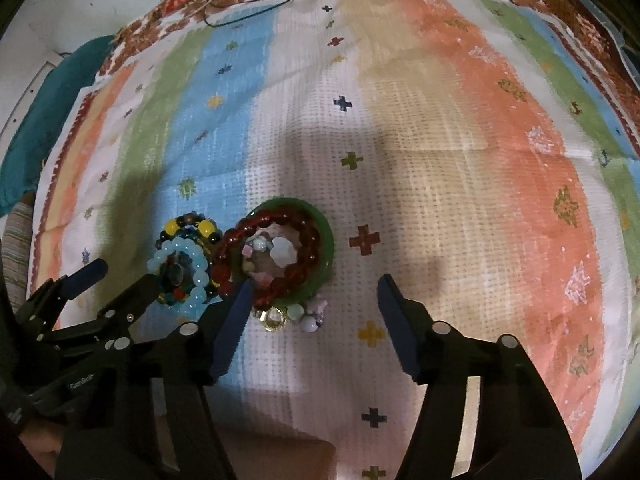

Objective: Organize jewelry
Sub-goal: 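Grasp the red bead bracelet with the right tool while the left tool grasps the light blue bead bracelet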

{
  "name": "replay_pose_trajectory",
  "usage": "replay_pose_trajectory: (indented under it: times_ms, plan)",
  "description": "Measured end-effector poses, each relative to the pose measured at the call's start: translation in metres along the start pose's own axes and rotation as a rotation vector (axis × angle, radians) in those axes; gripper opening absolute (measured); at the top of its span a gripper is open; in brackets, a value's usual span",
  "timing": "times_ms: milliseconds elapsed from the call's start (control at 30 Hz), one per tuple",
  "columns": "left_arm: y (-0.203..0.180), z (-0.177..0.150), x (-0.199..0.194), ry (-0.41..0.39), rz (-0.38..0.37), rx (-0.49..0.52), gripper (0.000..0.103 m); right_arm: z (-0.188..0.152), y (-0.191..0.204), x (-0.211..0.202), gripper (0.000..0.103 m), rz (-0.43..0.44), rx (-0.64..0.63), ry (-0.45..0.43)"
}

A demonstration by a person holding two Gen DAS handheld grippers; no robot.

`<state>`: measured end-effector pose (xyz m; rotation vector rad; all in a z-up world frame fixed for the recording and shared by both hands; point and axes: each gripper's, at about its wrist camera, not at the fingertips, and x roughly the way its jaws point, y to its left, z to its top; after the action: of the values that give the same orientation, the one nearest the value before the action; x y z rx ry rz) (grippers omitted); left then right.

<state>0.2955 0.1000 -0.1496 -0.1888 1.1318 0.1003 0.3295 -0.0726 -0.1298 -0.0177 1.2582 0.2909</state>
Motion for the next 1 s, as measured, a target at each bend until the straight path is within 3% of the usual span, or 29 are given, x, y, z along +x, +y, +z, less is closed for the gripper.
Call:
replay_pose_trajectory:
  times_ms: [233, 267, 433, 600, 733, 800, 1000]
  plan:
    - [0.002, 0.001, 0.015, 0.029, 0.003, 0.004, 0.071, 0.006, 0.008, 0.011, 0.041, 0.012, -0.016, 0.022]
    - [0.002, 0.001, 0.017, 0.030, 0.006, 0.005, 0.064, 0.007, 0.009, 0.013, 0.040, 0.014, -0.015, 0.025]
    - [0.003, 0.001, 0.023, 0.034, 0.004, 0.006, 0.060, 0.009, 0.011, 0.021, 0.039, 0.007, -0.021, 0.037]
    - [-0.003, 0.002, 0.024, 0.032, -0.032, 0.033, 0.035, 0.013, 0.009, 0.025, 0.034, 0.004, -0.016, 0.046]
    - [-0.003, 0.001, 0.022, 0.042, -0.059, 0.015, 0.023, 0.012, 0.008, 0.025, 0.025, -0.014, -0.026, 0.044]
    - [-0.004, 0.001, 0.021, 0.037, -0.054, 0.021, 0.022, 0.012, 0.007, 0.025, 0.016, -0.025, -0.027, 0.042]
    - [0.001, 0.002, 0.015, 0.034, -0.053, -0.002, 0.018, 0.010, 0.002, 0.021, 0.014, -0.022, -0.031, 0.037]
